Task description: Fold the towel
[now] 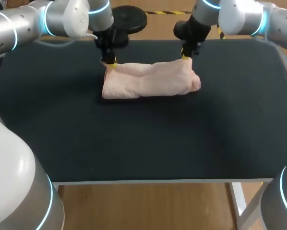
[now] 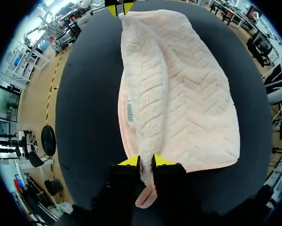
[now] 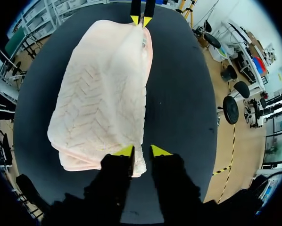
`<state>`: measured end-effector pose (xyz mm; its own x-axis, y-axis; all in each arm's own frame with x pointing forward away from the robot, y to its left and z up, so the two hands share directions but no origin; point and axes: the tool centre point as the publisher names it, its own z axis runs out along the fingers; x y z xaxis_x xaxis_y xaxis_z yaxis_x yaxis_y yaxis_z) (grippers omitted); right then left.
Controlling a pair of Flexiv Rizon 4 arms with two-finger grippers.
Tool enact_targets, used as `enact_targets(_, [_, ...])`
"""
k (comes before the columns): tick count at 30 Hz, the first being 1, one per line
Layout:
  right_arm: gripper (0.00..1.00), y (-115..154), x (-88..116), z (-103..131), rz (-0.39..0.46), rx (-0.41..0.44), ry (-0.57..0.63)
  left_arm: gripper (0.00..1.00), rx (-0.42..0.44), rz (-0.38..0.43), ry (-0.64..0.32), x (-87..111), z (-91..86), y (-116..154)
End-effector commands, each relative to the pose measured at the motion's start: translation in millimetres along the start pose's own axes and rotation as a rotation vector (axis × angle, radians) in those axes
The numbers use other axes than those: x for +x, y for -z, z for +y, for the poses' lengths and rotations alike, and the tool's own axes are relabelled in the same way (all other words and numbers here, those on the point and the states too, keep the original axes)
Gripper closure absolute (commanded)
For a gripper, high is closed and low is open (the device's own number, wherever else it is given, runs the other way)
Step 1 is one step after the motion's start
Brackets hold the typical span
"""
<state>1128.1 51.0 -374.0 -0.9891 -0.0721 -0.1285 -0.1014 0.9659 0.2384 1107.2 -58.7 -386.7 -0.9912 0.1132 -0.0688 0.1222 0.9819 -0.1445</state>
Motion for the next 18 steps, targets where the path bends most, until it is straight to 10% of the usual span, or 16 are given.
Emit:
enact_targets(1, [0.0,5,1,1,0.002,-0.009,0.005,0.0,0.007,0.016,-0.004,-3.5,0.0,1])
enact_targets(18, [0.0,41,26,8,-0.046,-0.043,-0.005,0.0,0.057,-0.041,0.015,26.0,-3.4,40])
